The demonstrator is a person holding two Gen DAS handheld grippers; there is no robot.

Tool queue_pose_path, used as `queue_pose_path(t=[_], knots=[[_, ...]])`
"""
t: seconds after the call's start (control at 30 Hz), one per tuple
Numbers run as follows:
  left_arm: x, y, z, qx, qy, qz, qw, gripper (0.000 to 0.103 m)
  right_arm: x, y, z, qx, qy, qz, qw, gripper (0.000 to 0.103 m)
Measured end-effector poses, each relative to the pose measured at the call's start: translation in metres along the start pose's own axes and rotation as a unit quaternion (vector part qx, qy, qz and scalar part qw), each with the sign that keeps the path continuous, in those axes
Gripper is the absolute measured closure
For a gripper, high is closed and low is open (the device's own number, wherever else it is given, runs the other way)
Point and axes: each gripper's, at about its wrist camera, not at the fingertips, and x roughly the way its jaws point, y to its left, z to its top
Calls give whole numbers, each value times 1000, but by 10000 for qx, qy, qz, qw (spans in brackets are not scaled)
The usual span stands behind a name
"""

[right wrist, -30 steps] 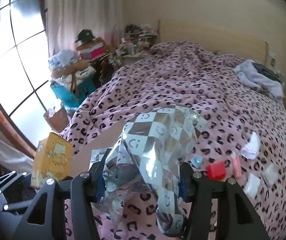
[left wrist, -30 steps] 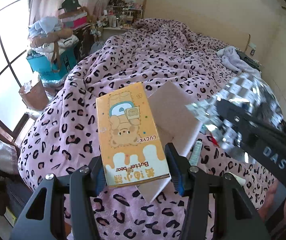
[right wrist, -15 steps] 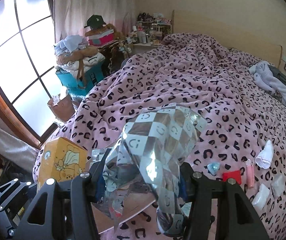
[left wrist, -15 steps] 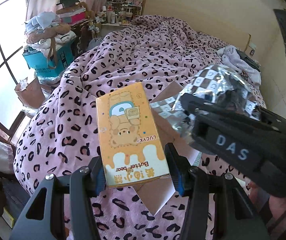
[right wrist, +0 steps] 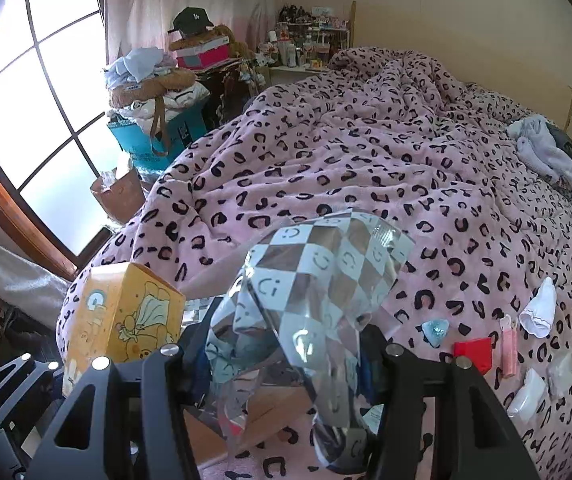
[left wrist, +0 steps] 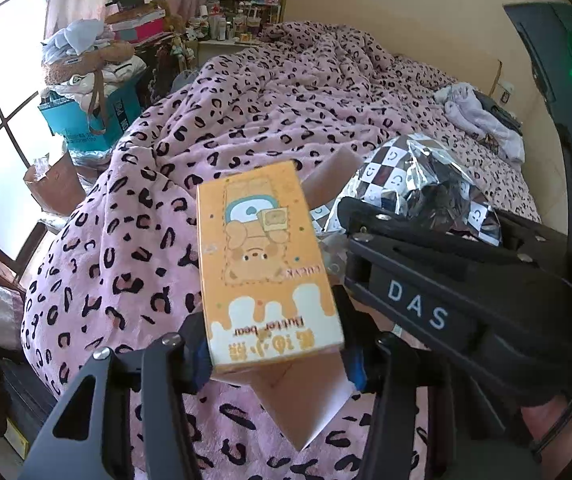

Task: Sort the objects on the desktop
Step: 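Drop the yellow box in the cardboard box with the left tool while the right drops the foil bag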

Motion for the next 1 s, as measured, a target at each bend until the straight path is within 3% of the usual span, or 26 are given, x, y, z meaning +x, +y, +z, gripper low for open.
queue_pose_path(t=[0.43,1.0], knots=[[28,5,-10,-4,300,-7,9995,52,23,1,-5,-91,241,68,9996,47],[15,5,-13,-1,168,39,9999,52,13,-4,3,6,292,-7,9996,36]])
